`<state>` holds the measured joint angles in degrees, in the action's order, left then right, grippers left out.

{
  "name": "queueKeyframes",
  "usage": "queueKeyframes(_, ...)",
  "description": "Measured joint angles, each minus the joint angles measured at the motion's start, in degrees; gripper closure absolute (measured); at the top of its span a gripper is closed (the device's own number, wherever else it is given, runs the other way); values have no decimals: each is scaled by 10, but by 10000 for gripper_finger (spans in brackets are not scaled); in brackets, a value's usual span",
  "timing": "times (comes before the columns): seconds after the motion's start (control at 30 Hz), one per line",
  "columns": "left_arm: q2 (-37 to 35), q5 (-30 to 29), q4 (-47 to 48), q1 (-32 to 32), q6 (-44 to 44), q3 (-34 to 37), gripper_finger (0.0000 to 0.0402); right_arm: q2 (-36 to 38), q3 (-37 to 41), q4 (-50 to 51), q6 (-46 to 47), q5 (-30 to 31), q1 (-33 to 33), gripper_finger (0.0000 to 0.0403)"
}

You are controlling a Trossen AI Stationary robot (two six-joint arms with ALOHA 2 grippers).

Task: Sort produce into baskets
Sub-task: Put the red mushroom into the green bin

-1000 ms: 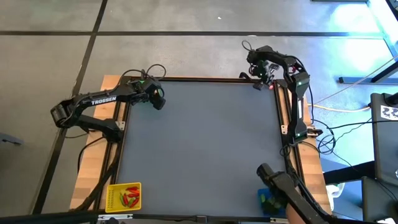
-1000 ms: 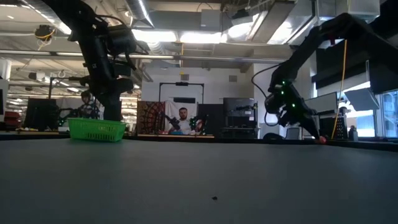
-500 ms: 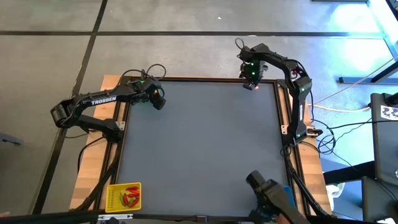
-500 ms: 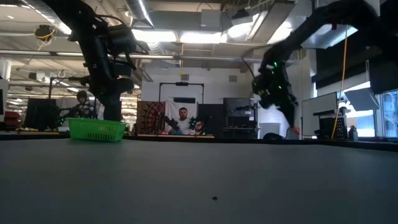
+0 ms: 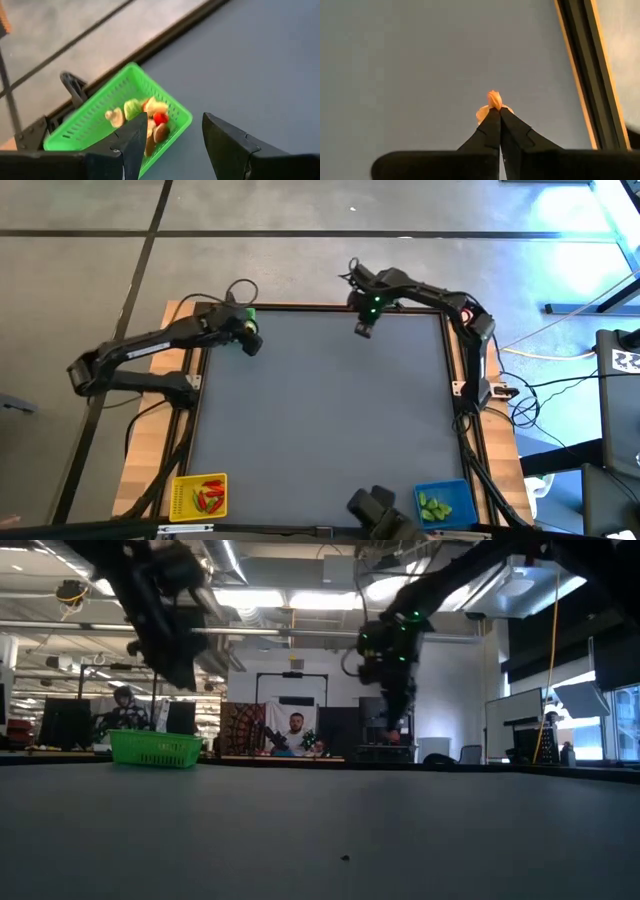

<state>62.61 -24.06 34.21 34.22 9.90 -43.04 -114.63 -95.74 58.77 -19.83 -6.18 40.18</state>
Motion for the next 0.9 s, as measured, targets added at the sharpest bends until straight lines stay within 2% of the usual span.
queueKeyframes(0.43,-204,8,29,-86,22,0,216,0,0,-274,121,-50,-95,402)
queueKeyframes(0.67,-268,24,29,-128,17,0,216,-18,0,-465,225,-54,-131,402)
queueKeyframes(0.9,-296,25,27,-148,18,0,216,-57,0,-662,304,-45,-156,402)
